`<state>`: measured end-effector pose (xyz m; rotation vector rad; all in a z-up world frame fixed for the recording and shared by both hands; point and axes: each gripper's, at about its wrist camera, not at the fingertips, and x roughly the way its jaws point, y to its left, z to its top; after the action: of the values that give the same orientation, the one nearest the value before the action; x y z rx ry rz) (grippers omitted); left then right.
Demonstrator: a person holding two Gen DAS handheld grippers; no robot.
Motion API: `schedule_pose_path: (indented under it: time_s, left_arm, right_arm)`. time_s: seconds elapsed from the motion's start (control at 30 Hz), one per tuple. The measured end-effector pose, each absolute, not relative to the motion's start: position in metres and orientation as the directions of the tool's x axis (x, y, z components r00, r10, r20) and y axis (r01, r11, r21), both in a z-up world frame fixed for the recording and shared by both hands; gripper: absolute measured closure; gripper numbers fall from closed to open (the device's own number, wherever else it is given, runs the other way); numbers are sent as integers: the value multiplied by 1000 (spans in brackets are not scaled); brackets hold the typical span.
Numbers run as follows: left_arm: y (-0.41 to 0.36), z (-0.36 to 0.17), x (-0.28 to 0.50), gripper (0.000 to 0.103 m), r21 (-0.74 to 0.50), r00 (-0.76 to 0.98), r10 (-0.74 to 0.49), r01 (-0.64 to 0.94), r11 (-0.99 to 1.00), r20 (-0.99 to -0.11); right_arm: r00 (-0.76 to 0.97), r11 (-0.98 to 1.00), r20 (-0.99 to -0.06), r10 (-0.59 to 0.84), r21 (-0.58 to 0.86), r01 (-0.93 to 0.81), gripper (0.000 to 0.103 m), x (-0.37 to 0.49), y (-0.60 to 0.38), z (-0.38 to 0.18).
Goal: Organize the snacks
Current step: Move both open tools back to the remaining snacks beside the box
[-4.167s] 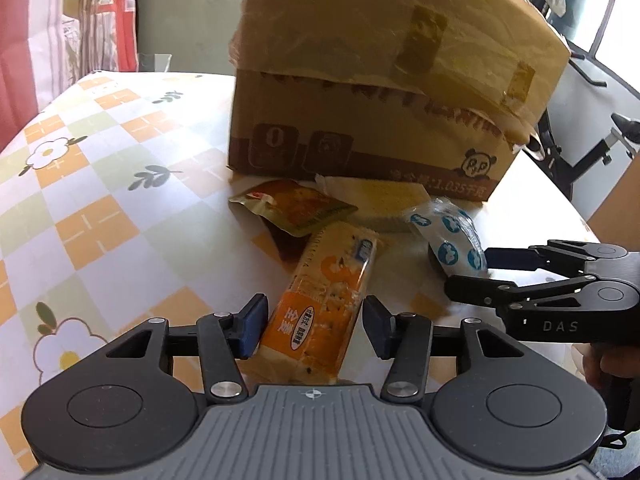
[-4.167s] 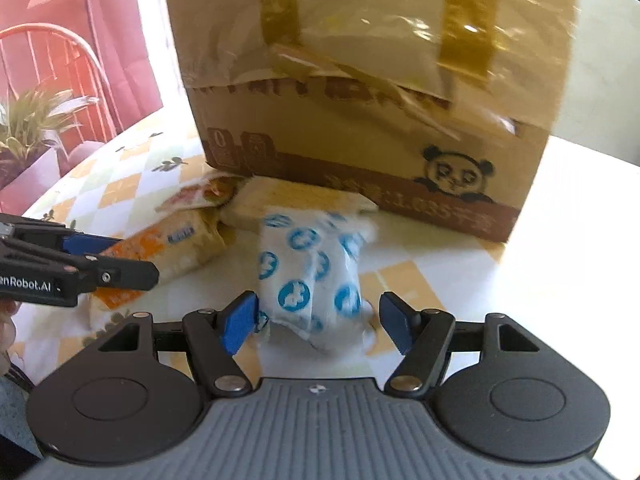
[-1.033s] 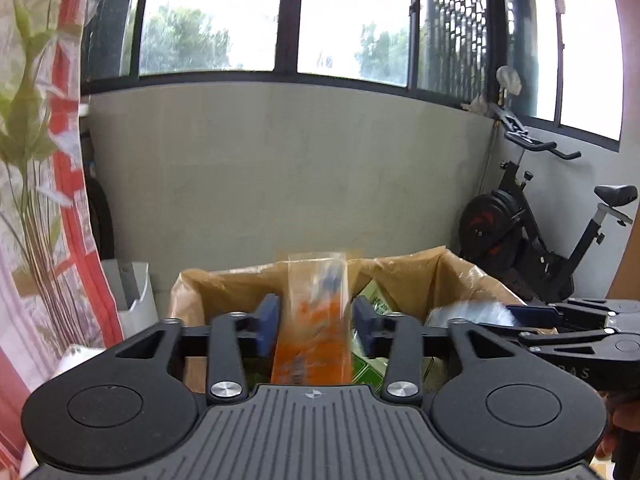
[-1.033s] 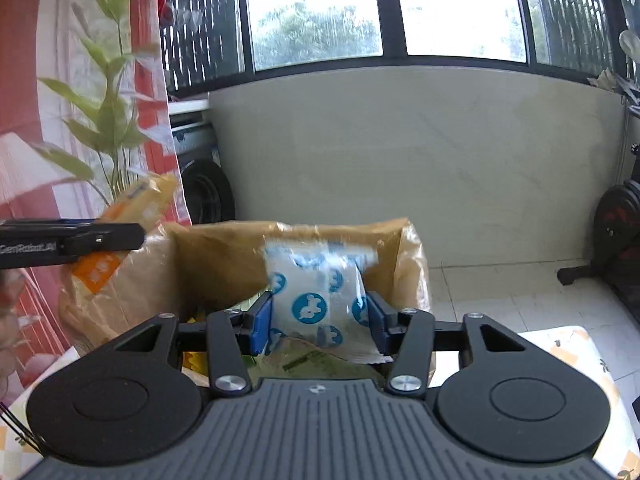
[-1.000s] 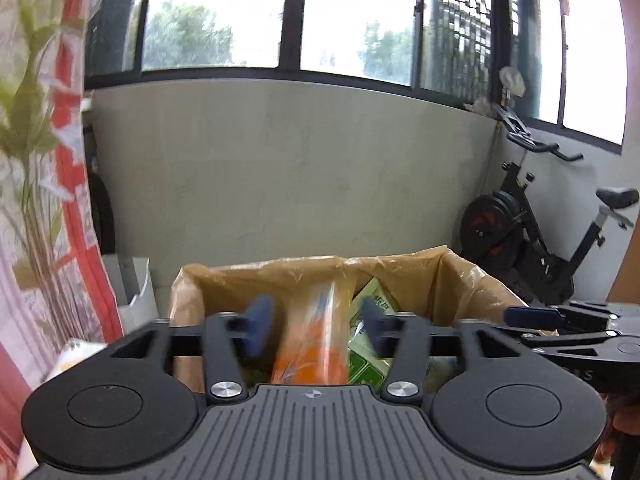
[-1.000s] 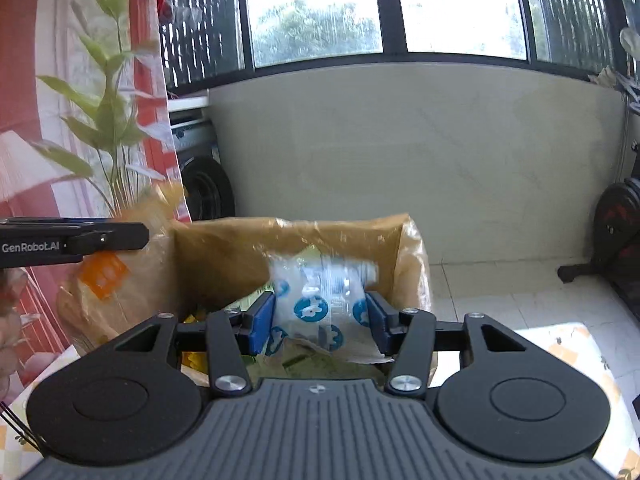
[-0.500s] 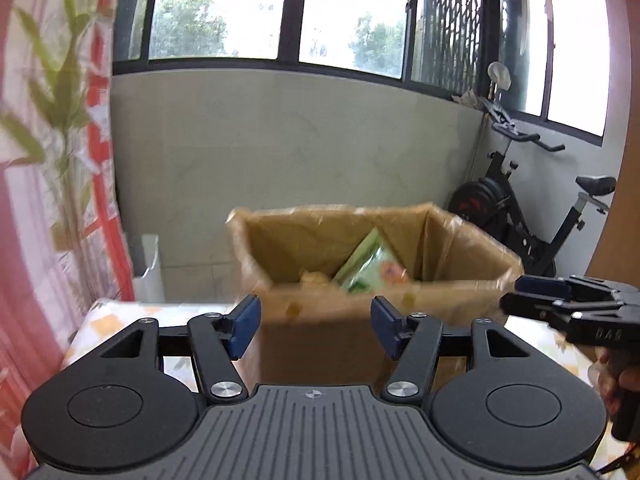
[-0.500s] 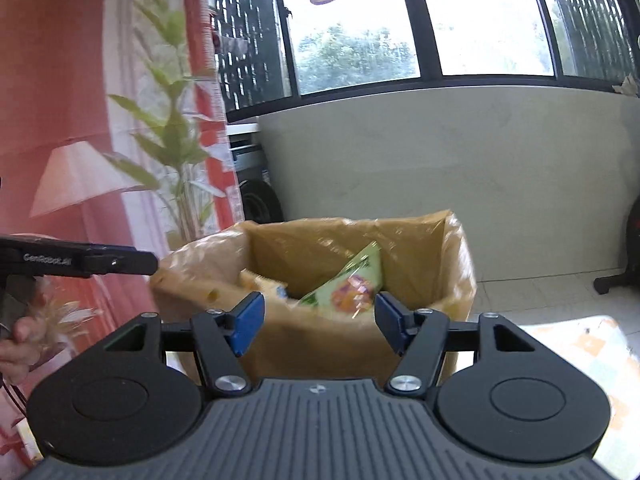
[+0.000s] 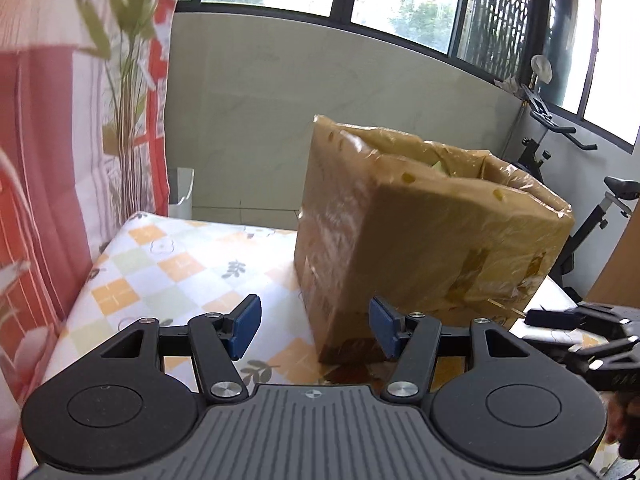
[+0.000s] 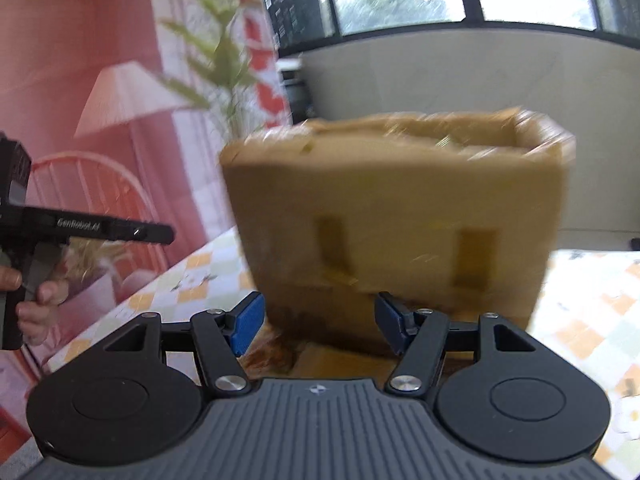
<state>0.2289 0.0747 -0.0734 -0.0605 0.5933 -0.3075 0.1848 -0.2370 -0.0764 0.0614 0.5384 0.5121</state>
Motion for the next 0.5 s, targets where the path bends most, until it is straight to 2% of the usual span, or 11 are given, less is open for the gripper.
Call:
schedule_pose_path:
  time_s: [0.2, 0.5]
  left_arm:
    - [86, -93, 228, 41, -112, 789, -256, 234, 966, -559]
    - [115, -117, 225, 42, -153, 794, -220, 161, 975, -567]
  right_arm:
    - [610, 834, -598, 520, 202, -513, 39, 222, -184, -110]
    - [521, 830, -738, 429, 94, -550, 37, 268, -123, -151]
